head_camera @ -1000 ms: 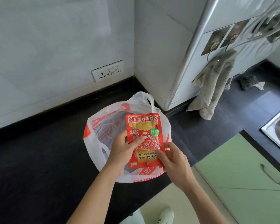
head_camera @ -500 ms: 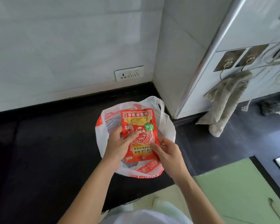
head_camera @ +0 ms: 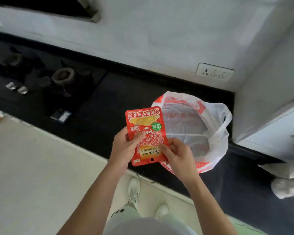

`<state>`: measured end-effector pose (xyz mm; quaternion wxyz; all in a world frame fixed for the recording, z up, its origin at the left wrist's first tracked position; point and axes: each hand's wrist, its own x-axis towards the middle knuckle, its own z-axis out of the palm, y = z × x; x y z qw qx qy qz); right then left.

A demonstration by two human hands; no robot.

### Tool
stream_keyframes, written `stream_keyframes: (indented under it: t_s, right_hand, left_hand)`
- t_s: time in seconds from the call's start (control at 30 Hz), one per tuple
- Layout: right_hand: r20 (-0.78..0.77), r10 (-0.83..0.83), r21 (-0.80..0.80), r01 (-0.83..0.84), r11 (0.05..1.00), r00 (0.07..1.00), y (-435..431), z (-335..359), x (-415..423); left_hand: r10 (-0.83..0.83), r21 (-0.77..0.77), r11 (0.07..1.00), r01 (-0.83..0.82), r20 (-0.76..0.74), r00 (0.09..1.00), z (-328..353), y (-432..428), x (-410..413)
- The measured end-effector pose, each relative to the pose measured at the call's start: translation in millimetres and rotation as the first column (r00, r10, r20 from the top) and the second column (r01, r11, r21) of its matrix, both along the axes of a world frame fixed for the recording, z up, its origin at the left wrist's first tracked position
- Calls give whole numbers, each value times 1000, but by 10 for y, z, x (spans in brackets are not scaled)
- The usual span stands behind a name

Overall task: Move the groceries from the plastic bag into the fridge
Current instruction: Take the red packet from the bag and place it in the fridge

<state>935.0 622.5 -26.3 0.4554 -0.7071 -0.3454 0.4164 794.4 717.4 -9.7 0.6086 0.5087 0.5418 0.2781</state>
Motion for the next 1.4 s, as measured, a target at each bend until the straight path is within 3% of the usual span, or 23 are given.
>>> stream_keyframes:
  t_s: [0.23,0.53,0.8,1.4]
  right_hand:
    - [65,390,2,-391,920,918,273,-18,-807]
    - [141,704,-72,-703,708,696,550,-106,-2055]
    - [161,845,-10,-855,518,510,650,-109,-3322]
    - [94,963,-49,-965,259,254,1048,-83,-6207]
  left_hand:
    - [352,18,936,-352,-88,932,45,-263,-1042]
    - [690,17,724,-690,-29,724,85,-711,-2312]
    - [819,-10,573,-819,40,572,11,-976,-3571]
    - [954,-14,298,-955,29,297,-94,-1006,-6224]
